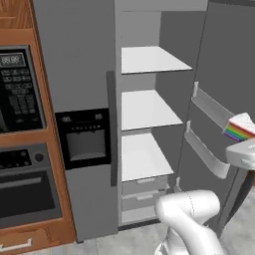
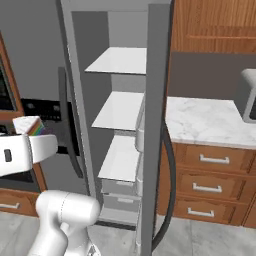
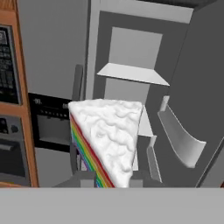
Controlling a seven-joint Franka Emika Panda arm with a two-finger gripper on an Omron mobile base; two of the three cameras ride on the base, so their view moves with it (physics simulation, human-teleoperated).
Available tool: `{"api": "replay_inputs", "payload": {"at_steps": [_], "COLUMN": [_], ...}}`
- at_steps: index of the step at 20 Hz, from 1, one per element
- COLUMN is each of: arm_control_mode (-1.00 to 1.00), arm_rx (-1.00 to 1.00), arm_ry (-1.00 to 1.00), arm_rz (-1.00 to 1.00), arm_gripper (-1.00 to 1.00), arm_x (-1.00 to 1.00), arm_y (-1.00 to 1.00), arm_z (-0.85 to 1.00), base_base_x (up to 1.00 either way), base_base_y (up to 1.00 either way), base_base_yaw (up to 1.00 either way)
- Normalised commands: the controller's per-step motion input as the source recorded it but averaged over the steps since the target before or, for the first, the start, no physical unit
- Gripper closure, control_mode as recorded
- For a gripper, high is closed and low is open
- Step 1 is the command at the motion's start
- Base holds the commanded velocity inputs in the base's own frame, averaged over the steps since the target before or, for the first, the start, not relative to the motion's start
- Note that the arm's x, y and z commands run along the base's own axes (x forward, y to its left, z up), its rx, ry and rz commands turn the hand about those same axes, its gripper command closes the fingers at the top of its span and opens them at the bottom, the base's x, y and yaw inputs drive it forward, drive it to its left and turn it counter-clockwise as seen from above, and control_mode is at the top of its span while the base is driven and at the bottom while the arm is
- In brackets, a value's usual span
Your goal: Take the cake and donut from the fridge and place them on the empty tray on the dining counter.
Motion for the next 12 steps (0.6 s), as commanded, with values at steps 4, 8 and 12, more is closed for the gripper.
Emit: {"api": "replay_inputs", "payload": {"at_steps": [4,8,12], "arm_control_mode": [1.0,1.0,1.0], "arm_rx": [0.0,0.0,0.0], "arm_ry": [0.0,0.0,0.0], "arm_rz": [0.0,0.0,0.0], "arm_gripper": [1.0,1.0,1.0], "arm_x": [0.0,0.0,0.0], "arm_y": [0.0,0.0,0.0], "arm_z": [0.0,0.0,0.0], "base_base_x": [-1.0,-0.99,-0.87], "base_base_y": [0.03,0.01,0.0], "base_base_yaw": [-0.01,-0.14,-0.32]}}
